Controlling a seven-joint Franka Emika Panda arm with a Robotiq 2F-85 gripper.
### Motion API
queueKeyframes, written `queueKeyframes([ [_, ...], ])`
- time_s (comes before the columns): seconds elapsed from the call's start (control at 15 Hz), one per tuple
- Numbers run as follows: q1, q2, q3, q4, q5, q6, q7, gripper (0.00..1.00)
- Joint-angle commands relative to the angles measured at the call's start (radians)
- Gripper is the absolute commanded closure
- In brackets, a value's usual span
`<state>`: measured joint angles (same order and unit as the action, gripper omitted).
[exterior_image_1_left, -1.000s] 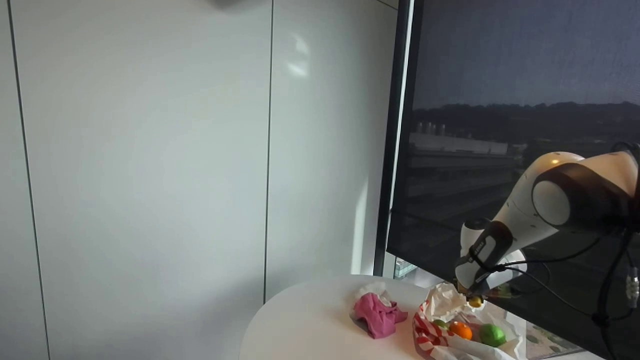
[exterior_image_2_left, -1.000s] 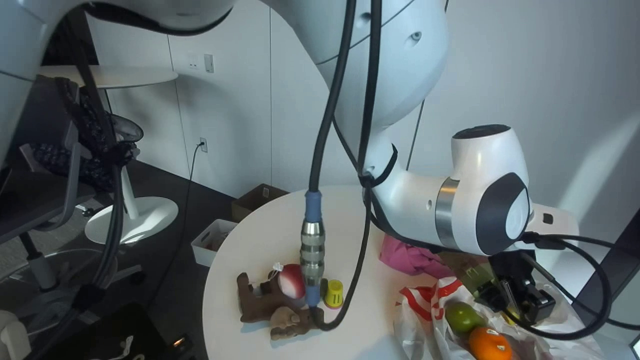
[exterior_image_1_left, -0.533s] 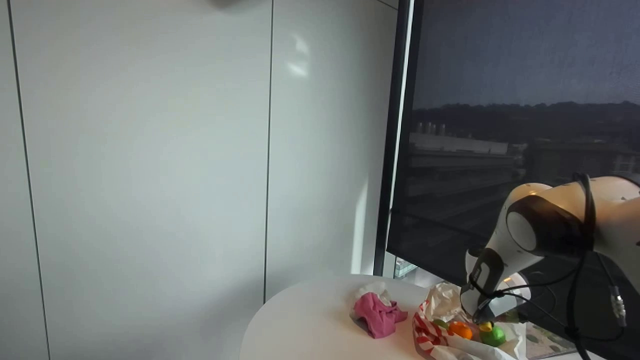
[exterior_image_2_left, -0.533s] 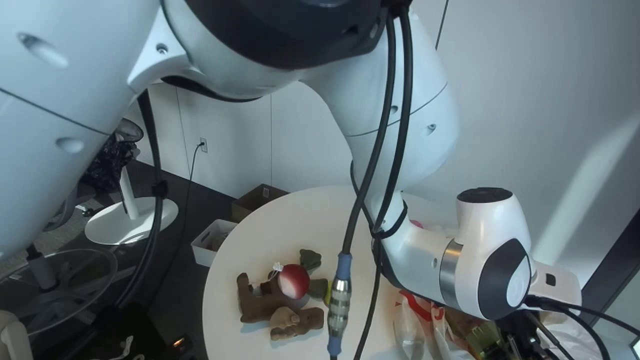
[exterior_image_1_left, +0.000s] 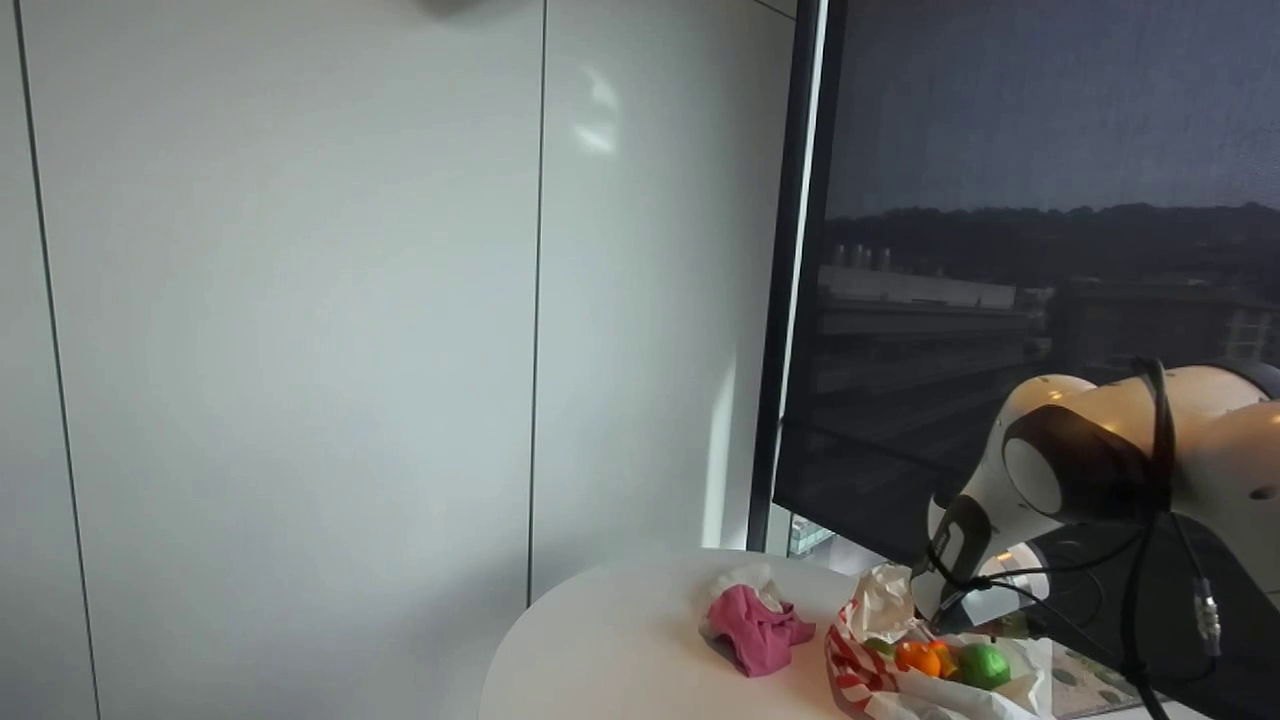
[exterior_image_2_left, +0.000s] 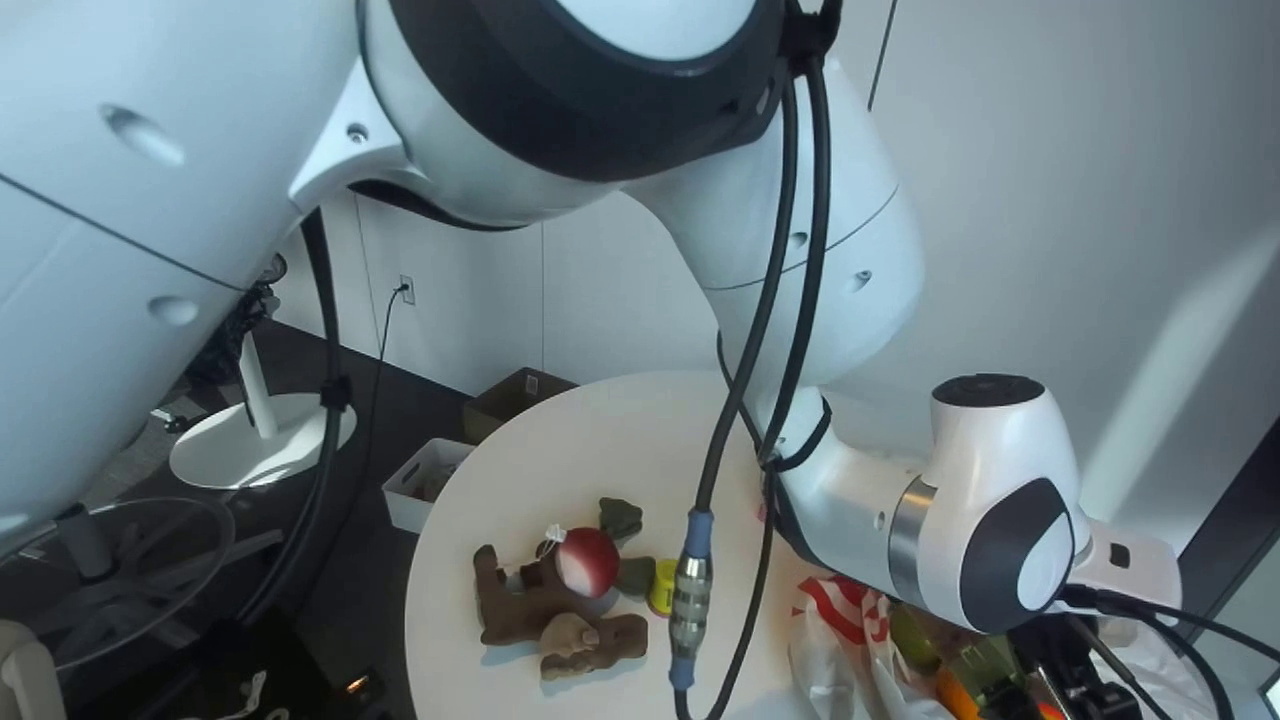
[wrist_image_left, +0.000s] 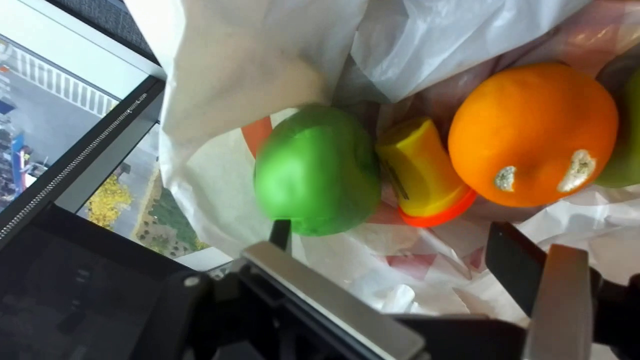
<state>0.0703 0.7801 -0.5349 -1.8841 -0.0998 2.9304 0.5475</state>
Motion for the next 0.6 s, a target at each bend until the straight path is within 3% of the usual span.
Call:
queueKeyframes([
  [0.0,0.050,-0.182,0.049,-0.097,0.021,-0.114,-0.094,0.00],
  [0.27,0.048,-0.353,0.205,-0.200,0.015,-0.295,-0.149,0.00],
  [0.53,-0.007,-0.419,0.375,-0.245,0.094,-0.471,-0.230,0.00],
])
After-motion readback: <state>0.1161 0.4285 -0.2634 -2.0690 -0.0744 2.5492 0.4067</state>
